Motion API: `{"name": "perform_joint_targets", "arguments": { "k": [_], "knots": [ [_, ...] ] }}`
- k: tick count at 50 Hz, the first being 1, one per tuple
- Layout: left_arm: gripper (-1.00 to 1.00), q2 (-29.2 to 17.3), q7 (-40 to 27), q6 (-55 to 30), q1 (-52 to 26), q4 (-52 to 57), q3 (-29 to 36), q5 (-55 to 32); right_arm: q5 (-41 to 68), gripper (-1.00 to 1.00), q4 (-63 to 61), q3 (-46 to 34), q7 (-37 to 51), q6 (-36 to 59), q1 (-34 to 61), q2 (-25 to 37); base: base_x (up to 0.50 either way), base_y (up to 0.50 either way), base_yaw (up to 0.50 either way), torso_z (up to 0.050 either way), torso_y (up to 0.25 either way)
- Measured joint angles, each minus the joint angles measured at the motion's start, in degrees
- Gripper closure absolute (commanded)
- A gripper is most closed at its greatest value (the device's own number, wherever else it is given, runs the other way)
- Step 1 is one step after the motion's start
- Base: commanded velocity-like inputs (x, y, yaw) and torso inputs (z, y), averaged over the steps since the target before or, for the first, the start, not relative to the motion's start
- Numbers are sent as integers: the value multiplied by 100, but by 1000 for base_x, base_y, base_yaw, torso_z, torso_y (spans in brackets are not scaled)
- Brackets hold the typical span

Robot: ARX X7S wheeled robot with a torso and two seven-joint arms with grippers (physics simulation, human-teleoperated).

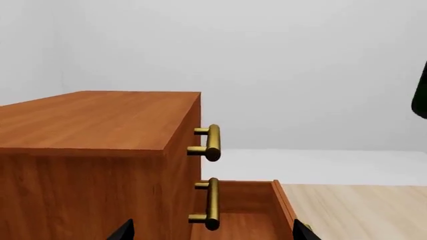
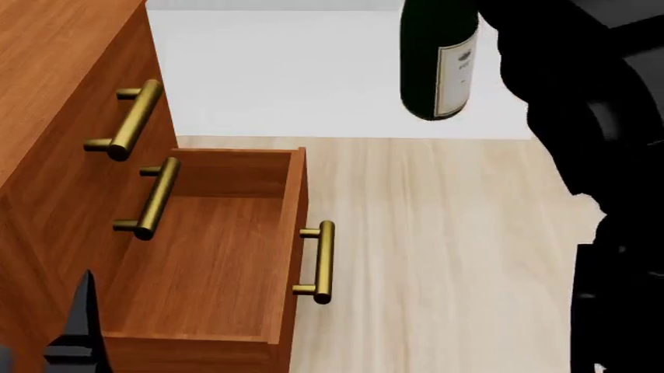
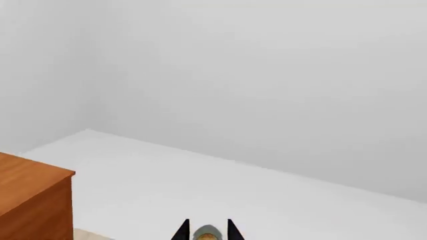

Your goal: Put the wine bottle in the bottom drawer of the cabinet.

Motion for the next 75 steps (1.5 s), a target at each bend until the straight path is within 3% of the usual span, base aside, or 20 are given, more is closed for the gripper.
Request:
{"name": "perform_joint_targets", "arguments": {
  "k": [41, 55, 66, 75],
  "knots": [
    [-100, -57, 18, 115, 4, 4, -22, -28, 311, 100, 4457, -931, -1392, -657, 2542, -1419, 0, 0, 0, 0, 1],
    [-100, -71, 11, 116, -6, 24, -7, -36, 3047, 100, 5928, -3330, -1414, -1469, 3158, -1560, 0, 0, 0, 0, 1],
    [-100, -99, 57, 185, 32, 14, -10, -15, 5665, 100, 6192, -5698, -1262, -2014, 3331, -1592, 0, 0, 0, 0, 1],
    [-100, -113, 79, 230, 57, 7, -12, -4, 7125, 100, 6198, -6964, -1210, -2205, 3354, -1602, 0, 0, 0, 0, 0]
  ]
}}
